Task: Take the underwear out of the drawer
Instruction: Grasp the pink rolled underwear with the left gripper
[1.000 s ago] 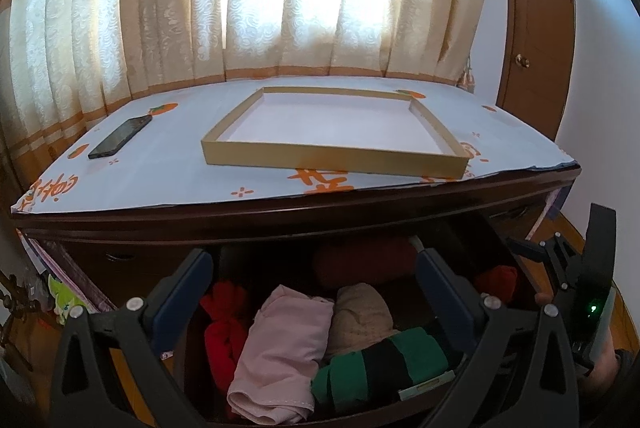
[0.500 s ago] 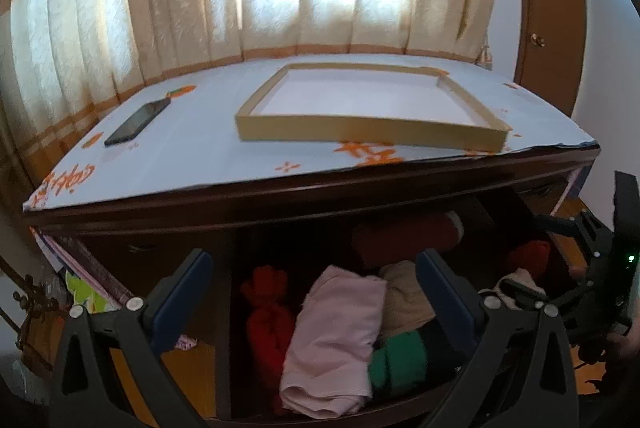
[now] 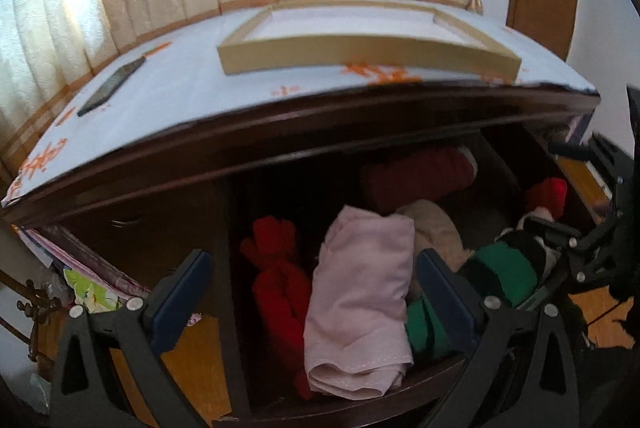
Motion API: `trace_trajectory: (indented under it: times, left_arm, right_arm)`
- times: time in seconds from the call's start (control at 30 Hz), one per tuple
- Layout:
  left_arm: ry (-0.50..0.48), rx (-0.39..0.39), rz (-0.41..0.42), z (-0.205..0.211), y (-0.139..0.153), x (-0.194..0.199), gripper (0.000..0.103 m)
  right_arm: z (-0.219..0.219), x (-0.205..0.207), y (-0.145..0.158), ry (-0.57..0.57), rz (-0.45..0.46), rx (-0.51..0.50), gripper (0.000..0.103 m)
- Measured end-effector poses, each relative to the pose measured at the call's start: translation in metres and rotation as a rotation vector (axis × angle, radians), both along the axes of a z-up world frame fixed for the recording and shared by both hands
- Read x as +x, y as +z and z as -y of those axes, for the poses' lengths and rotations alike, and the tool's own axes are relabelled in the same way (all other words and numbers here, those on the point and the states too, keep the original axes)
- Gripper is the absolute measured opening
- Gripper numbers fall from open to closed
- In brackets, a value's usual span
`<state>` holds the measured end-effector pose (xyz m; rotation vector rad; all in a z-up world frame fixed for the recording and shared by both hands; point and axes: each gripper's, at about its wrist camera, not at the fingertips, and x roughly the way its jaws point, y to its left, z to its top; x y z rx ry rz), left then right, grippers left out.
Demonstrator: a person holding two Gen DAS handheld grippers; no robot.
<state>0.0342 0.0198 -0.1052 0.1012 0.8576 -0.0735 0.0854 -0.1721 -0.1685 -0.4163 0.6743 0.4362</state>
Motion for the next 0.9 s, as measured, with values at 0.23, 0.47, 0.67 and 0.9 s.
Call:
trace_trajectory:
  times: [0.23,0.47,0.67,0.9]
  left_arm:
    - [-0.068,-0.026,-0.071,0.014,-0.018,0.009,0.09]
    - [-0.094,-0.052,-0.157,0.02,-0.035,0.024,0.081]
    - [-0.119,-0.067,-0.229,0.025,-0.054,0.032,0.064]
    - [-0.147,-0.102,-0.223,0.022,-0.055,0.028,0.033]
  right_arm:
    - [0.006,0.01,-0.004,-0.026,-0.044,0.023,0.102]
    - [0.004,0.009,-0.007,-0.02,-0.043,0.007,0.102]
    - [-0.002,0.008,-0.009,0.01,-0.07,0.011,0.102]
    - [-0.005,0.013,-0.006,0.047,-0.143,0.036,0.102]
